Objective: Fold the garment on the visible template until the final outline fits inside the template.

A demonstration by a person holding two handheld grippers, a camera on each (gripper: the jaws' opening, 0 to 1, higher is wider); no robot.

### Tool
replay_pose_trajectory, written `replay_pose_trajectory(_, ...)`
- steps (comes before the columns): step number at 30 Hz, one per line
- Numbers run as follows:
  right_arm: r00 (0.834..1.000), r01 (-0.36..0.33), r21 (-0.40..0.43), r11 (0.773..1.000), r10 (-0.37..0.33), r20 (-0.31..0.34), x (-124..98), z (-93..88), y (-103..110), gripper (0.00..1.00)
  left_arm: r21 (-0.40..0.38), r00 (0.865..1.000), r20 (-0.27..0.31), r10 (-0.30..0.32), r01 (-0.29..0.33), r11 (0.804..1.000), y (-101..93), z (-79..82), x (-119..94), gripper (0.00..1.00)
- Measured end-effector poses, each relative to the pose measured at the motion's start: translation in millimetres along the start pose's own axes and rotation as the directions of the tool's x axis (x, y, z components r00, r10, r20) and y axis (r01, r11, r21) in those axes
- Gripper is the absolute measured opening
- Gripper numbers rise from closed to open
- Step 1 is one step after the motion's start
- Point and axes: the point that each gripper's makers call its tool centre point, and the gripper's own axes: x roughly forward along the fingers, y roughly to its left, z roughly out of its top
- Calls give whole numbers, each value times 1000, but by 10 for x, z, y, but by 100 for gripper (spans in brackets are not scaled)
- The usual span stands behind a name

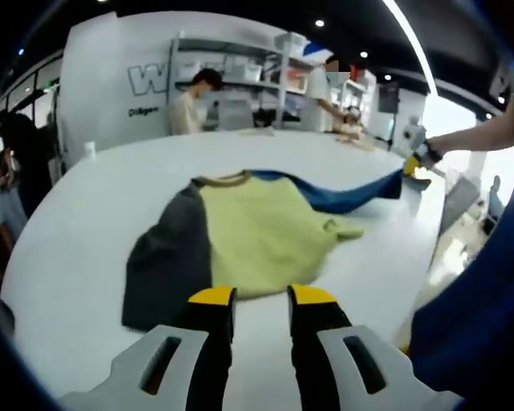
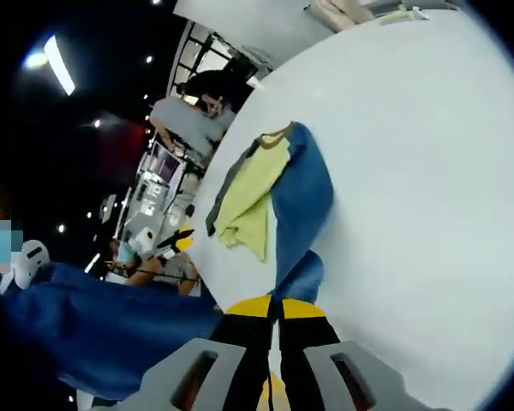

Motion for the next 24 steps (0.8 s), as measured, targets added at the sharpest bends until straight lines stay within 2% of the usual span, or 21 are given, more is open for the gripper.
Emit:
replay_pose_trajectory(10, 998, 0, 59, 998, 4, -69, -77, -115, -269, 0, -23, 1000, 7, 30, -30, 999, -22, 12, -13, 21)
replay_pose_trajectory(21, 994, 42, 94, 995, -32, -101, -157, -166, -635, 0, -36, 997, 3, 73, -73, 997, -144, 6, -47, 21)
replay_pose_trajectory(24, 996, 52, 118, 992, -43, -79, -192, -171, -731, 0, -41, 996, -4, 85, -85, 996, -163, -17, -54, 21)
